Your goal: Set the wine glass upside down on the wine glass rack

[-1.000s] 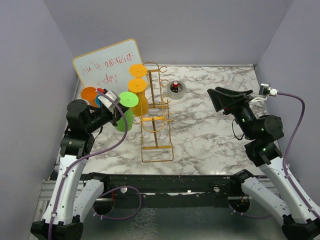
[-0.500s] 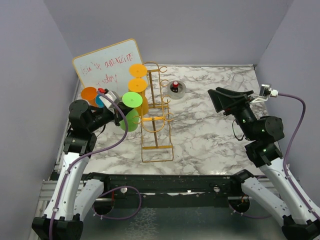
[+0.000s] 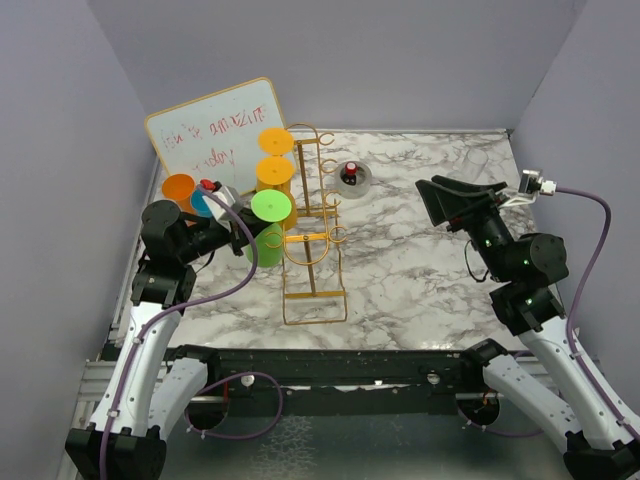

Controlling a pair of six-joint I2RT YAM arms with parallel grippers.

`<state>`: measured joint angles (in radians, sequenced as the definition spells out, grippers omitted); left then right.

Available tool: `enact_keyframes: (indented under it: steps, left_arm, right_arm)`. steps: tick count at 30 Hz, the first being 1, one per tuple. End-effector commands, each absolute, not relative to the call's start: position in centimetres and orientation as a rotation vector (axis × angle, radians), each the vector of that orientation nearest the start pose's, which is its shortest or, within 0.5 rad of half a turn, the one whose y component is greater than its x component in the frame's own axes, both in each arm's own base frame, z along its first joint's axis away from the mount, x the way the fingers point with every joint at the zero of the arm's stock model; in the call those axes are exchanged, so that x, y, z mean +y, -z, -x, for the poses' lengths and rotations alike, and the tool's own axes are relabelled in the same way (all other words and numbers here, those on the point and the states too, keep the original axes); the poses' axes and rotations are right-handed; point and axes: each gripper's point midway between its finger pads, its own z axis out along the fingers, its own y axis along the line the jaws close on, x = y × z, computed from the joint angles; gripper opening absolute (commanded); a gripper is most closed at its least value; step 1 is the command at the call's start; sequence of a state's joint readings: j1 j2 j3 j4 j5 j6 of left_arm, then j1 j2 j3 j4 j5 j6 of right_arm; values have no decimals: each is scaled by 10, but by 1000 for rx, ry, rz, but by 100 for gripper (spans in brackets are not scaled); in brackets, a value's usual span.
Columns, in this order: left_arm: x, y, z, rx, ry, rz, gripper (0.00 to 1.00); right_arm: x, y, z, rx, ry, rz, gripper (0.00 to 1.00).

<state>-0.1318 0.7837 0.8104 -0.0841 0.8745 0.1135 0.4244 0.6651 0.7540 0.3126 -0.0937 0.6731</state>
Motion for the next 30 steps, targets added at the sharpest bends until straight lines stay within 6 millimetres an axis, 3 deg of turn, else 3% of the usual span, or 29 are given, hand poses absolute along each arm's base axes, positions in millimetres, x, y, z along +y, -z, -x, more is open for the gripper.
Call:
enact_keyframes:
  steps: [1, 6, 11, 22, 30]
  left_arm:
    - [-169, -310, -237, 1410, 761, -895, 6]
    - [-165, -305, -240, 1451, 735, -874, 32]
    - [-155, -308, -245, 1481, 660, -821, 50]
    - [-124, -309, -239, 1566, 498, -628, 72]
    - [-81, -306, -237, 1695, 307, -393, 84]
  right_arm:
    - [157, -423, -247, 1224, -1021, -80, 74]
    - [155, -422, -245, 1223, -1018, -86, 74]
    - [155, -425, -243, 1220, -1020, -80, 74]
    - [157, -425, -237, 1251, -1026, -55, 74]
    - [155, -406, -242, 1376, -1012, -122, 74]
